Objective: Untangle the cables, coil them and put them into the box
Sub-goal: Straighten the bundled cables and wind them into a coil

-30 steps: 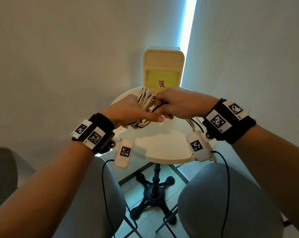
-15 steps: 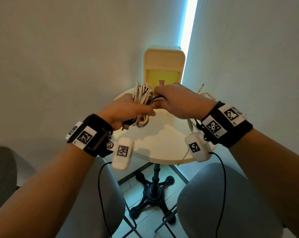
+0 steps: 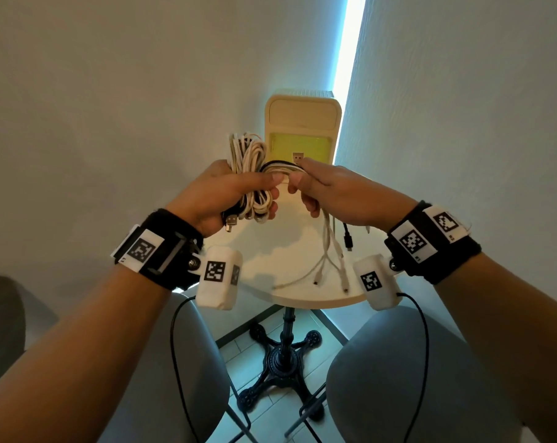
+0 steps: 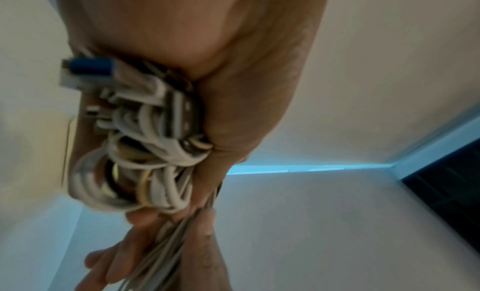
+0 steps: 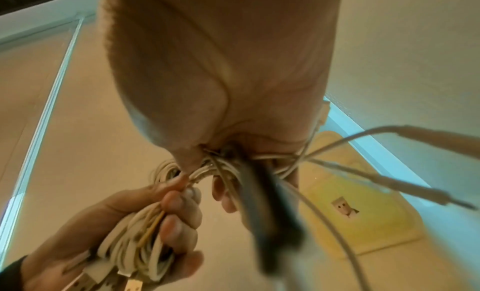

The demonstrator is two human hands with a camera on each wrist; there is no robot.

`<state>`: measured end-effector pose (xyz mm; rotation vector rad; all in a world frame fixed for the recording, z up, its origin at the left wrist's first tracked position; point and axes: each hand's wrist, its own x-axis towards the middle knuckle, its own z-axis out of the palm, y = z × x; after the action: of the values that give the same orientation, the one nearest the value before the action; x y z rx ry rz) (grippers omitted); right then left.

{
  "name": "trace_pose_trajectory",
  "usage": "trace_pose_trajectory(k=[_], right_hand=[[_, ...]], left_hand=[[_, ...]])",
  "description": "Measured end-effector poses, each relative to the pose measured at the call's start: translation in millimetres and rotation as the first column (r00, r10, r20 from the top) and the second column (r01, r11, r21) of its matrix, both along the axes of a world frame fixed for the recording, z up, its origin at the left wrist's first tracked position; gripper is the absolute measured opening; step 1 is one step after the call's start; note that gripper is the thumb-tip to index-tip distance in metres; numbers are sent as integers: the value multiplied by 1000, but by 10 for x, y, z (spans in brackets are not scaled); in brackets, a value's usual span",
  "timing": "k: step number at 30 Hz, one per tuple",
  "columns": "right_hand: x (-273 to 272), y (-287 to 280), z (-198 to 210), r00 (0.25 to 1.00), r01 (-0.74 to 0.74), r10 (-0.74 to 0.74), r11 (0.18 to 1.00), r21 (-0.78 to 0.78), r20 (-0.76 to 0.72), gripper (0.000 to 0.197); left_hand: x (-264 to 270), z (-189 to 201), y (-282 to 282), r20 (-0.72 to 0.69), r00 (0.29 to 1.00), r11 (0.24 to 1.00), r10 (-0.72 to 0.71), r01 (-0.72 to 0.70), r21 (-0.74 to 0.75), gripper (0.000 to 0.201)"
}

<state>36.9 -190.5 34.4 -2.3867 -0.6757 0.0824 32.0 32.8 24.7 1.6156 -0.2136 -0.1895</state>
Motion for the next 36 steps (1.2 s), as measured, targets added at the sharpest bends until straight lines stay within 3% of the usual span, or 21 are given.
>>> trace_pose_trajectory(k=[4, 11, 16, 18, 26, 30, 34, 36], right_hand=[[-10, 59, -95, 996, 77, -62, 958, 275, -64, 41], [34, 336, -170, 973, 229, -154, 735, 638, -171, 28], [-88, 512, -141, 955, 253, 10, 499, 829, -298, 34], [-135, 541, -113, 942, 267, 62, 458, 848, -330, 36], [-106, 537, -144, 873, 169, 307, 538, 826, -379, 79], [-22, 503, -162, 889, 178, 207, 665, 725, -408, 88], [55, 453, -166, 889, 207, 125, 748, 630, -441, 106], [68, 429, -156, 906, 201, 63, 806, 557, -418, 104]], left_hand=[[-29, 20, -59, 33, 999, 1000, 6, -6, 4, 19], [-88, -97, -206, 105, 992, 997, 75, -72, -39, 21], [-123, -155, -285, 145, 986, 993, 85, -73, -91, 19], [-161, -157, -307, 145, 987, 992, 63, -46, -119, 17], [-139, -205, -222, 83, 996, 995, 45, -37, -93, 34], [-103, -220, -191, 67, 997, 997, 27, -22, -76, 40], [-75, -214, -210, 84, 995, 998, 52, -48, -44, 19], [-54, -206, -234, 102, 992, 997, 73, -71, -21, 14]])
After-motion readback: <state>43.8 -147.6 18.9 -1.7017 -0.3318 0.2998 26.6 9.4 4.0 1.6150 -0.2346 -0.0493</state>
